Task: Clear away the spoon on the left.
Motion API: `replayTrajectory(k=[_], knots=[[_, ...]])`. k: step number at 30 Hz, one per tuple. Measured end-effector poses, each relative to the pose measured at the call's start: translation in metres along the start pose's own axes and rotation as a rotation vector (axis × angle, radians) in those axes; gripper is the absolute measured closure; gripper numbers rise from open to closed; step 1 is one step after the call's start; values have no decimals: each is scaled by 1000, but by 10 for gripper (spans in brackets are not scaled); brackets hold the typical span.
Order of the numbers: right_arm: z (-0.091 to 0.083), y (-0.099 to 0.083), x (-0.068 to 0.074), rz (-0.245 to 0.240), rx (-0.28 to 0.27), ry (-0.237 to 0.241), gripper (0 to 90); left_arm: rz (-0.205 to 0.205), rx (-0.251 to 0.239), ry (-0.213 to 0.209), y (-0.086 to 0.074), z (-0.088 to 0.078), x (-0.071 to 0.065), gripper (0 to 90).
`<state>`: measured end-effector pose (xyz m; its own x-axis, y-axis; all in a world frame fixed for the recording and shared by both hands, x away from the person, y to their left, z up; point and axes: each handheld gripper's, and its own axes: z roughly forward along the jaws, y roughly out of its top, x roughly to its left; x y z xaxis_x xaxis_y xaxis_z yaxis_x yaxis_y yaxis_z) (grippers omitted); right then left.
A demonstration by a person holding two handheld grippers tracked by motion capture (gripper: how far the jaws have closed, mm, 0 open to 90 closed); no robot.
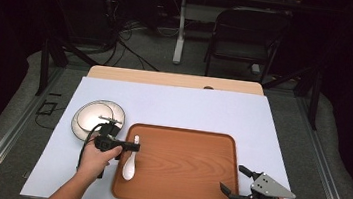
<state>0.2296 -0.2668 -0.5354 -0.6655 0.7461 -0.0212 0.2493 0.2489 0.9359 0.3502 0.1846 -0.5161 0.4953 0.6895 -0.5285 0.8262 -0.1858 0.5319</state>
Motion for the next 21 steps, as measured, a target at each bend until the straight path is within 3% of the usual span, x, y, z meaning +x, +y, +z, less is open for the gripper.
replayTrajectory(k=[7,10,21], knots=[[0,0,0,-1,0,1,144,-90,-5,-13,1,9,11,851],[0,0,0,0,-1,1,144,-109,-9,-14,1,11,13,851],[0,0,0,2,-2,0,144,-228,7,2,3,26,26,836]])
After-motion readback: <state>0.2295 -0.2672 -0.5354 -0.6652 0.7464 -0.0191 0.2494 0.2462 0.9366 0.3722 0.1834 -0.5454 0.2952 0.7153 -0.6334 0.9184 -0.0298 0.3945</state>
